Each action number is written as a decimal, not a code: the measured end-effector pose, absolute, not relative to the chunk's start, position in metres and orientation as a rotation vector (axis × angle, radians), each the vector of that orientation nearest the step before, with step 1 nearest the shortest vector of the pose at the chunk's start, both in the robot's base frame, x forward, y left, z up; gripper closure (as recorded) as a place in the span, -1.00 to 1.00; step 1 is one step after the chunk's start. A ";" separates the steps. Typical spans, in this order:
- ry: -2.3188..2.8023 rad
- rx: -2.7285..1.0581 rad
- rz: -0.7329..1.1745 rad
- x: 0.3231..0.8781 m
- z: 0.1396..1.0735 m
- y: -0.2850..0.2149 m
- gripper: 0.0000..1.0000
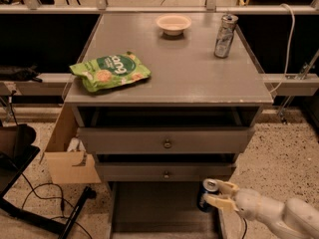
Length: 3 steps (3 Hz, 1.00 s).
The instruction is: Place pepsi can into bottom drawer
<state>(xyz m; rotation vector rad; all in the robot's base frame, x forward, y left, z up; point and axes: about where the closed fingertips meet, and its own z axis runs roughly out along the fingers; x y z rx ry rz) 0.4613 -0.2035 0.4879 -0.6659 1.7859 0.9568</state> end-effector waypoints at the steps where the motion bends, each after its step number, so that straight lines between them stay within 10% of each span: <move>1: 1.742 -0.683 1.060 0.500 0.394 -0.152 1.00; 3: 1.600 -0.745 0.993 0.511 0.295 -0.133 1.00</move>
Offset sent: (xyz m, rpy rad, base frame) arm 0.0609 0.0907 -0.2188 0.1283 -0.1249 0.0643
